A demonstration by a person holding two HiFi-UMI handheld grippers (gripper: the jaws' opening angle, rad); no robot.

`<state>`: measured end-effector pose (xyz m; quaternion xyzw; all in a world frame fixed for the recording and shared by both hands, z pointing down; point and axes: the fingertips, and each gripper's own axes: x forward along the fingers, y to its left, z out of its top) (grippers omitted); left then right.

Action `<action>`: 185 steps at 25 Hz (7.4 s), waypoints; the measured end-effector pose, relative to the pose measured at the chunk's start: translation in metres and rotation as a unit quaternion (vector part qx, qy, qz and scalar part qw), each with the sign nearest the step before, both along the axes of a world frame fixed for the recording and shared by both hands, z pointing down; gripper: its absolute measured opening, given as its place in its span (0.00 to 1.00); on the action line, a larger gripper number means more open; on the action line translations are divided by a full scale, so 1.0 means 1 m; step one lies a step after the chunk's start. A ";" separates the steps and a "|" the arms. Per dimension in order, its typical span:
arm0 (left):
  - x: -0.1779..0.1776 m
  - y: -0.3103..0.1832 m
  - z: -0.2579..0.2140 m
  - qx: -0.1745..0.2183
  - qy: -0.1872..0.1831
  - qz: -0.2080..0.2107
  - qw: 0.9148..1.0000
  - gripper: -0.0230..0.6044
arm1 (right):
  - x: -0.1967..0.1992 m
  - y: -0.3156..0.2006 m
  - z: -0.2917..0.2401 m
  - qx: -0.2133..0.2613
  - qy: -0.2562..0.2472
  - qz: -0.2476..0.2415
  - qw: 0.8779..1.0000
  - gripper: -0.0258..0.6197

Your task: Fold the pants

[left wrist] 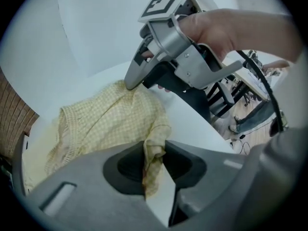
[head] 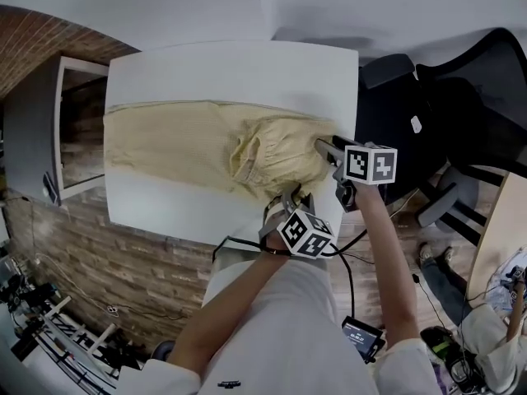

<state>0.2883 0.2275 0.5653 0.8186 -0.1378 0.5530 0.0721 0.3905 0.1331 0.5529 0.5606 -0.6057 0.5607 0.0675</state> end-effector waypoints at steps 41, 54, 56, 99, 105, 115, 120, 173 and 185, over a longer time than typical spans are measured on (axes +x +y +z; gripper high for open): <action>-0.067 -0.037 -0.151 -0.076 0.207 -0.083 0.972 0.18 | -0.061 -0.047 -0.141 0.099 0.118 -0.023 0.988 0.08; -0.132 -0.096 -0.166 -0.077 0.226 -0.133 0.962 0.18 | -0.133 -0.116 -0.159 0.123 0.122 -0.053 0.983 0.08; -0.143 -0.106 -0.165 -0.077 0.226 -0.143 0.960 0.18 | -0.146 -0.126 -0.159 0.126 0.121 -0.060 0.983 0.08; -0.316 -0.200 -0.026 -0.183 0.107 -0.296 0.931 0.23 | -0.276 -0.201 -0.055 0.027 0.214 -0.257 0.942 0.29; -0.317 -0.206 -0.016 -0.179 0.102 -0.309 0.928 0.20 | -0.287 -0.213 -0.029 0.004 0.291 -0.458 0.840 0.32; -0.318 -0.207 -0.016 -0.174 0.110 -0.316 0.926 0.19 | -0.325 -0.234 0.012 -0.018 0.279 -0.586 0.760 0.23; -0.318 -0.215 -0.034 -0.160 0.136 -0.318 0.925 0.19 | -0.317 -0.233 -0.015 0.004 0.312 -0.586 0.748 0.07; -0.201 -0.111 -0.009 0.102 -0.019 -0.244 0.964 0.31 | -0.207 -0.098 0.001 0.290 0.489 -0.710 0.415 0.13; -0.193 -0.080 -0.051 -0.025 0.085 -0.241 0.967 0.14 | -0.203 -0.068 -0.039 0.290 0.456 -0.708 0.455 0.08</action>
